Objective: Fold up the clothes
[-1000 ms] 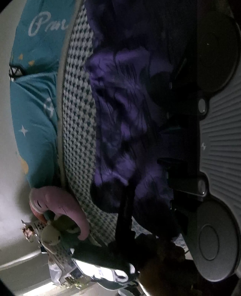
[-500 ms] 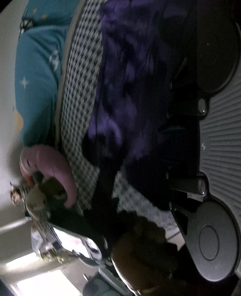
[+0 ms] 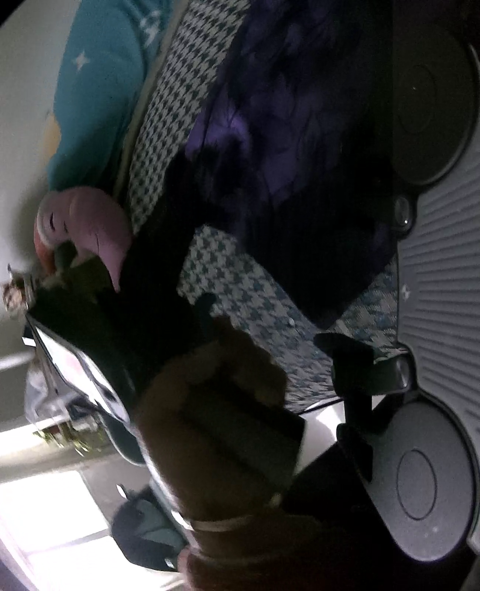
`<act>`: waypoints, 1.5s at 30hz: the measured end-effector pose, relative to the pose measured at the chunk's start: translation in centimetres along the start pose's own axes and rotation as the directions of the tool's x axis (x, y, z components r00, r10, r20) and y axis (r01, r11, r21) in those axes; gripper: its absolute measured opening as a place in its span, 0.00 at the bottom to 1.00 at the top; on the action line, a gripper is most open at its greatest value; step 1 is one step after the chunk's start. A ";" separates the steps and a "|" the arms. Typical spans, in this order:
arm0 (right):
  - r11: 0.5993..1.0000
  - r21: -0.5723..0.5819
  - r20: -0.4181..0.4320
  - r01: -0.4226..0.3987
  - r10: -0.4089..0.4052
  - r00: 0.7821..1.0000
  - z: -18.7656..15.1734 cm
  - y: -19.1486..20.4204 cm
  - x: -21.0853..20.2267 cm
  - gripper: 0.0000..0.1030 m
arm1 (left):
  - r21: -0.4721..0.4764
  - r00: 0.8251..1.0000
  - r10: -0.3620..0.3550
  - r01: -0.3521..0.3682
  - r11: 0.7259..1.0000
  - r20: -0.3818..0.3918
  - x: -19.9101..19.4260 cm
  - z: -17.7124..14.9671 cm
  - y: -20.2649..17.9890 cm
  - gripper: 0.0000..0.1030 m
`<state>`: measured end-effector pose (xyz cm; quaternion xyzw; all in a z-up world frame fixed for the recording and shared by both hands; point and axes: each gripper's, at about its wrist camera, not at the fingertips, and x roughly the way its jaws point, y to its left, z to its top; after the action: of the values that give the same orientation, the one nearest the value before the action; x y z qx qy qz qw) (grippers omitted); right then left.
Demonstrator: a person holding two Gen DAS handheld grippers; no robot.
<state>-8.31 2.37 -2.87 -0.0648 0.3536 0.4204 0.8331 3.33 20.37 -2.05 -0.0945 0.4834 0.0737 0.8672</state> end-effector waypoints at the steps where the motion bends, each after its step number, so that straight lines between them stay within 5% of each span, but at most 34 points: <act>1: 1.000 -0.019 -0.002 0.006 -0.006 1.000 -0.1 0.3 0.3 0.51 | -0.004 1.000 -0.006 0.006 1.000 -0.002 0.0 0.1 0.1 1.00; 15: 0.955 -0.242 0.022 0.172 -0.172 0.985 -1.8 2.4 3.8 0.52 | -0.030 0.995 -0.091 0.090 0.996 -0.046 -0.1 0.4 0.4 1.00; 22: 0.967 -0.171 0.067 0.187 -0.178 0.982 -0.9 0.8 2.9 0.10 | -0.032 0.982 -0.166 0.164 0.986 -0.088 0.0 0.3 0.2 1.00; 33: 0.986 0.108 0.159 0.130 -0.147 0.976 1.5 -4.5 -2.5 0.09 | -0.069 0.947 -0.303 0.297 0.953 -0.109 -1.3 1.0 1.3 1.00; 45: 0.993 0.080 0.163 0.088 -0.100 0.982 1.3 -4.2 -3.3 0.10 | -0.136 0.844 -0.502 0.483 0.865 -0.191 -1.0 0.2 0.5 1.00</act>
<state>-5.76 -1.93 -0.56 -0.0158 0.2943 0.3714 0.8804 2.91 20.87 -1.13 -0.2586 0.5323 -0.1425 0.7934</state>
